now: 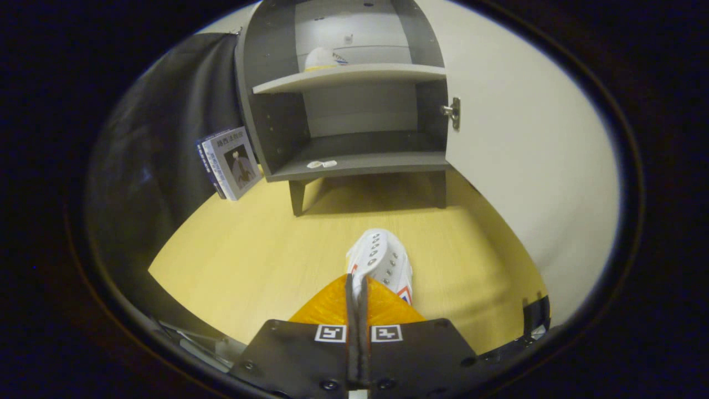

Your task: Open the shoe cabinet door, grab the shoes and put them into the shoe cabinet, then close the shoe cabinet door.

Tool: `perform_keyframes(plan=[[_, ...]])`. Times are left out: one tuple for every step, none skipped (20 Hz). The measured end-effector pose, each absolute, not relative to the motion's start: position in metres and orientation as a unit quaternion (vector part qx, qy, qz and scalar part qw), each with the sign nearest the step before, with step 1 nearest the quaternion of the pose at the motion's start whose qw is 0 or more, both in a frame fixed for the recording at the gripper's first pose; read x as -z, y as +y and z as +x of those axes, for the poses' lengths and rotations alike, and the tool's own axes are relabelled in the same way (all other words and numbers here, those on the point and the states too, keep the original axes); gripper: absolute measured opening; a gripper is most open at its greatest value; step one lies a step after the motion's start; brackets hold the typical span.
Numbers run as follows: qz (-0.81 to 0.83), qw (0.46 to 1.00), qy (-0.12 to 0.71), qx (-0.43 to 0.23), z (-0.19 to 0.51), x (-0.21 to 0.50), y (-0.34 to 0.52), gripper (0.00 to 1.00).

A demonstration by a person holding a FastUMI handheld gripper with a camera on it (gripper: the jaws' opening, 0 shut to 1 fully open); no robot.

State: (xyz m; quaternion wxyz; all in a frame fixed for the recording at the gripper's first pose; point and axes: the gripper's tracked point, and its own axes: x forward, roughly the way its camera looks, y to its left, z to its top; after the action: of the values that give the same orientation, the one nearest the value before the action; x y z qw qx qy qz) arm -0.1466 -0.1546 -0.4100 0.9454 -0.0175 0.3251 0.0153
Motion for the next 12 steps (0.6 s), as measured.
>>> perform_keyframes(plan=[[-0.017,0.948,0.317,-0.018,-0.144,0.401,-0.152,0.02],[-0.013,0.951,0.307,-0.021,-0.141,0.39,-0.15,0.03],[-0.008,0.954,0.298,-0.022,-0.138,0.378,-0.148,0.03],[-0.003,0.958,0.287,-0.023,-0.132,0.364,-0.146,0.02],[0.0,0.961,0.275,-0.024,-0.128,0.351,-0.145,0.02],[0.002,0.965,0.262,-0.025,-0.123,0.334,-0.143,0.03],[0.003,0.969,0.247,-0.026,-0.118,0.317,-0.142,0.03],[0.005,0.973,0.231,-0.026,-0.112,0.298,-0.141,0.02],[0.006,0.976,0.214,-0.026,-0.106,0.279,-0.14,0.02],[0.005,0.98,0.197,-0.025,-0.1,0.258,-0.137,0.02],[0.002,0.983,0.182,-0.024,-0.094,0.239,-0.135,0.02],[-0.002,0.985,0.168,-0.023,-0.088,0.221,-0.134,0.02]])
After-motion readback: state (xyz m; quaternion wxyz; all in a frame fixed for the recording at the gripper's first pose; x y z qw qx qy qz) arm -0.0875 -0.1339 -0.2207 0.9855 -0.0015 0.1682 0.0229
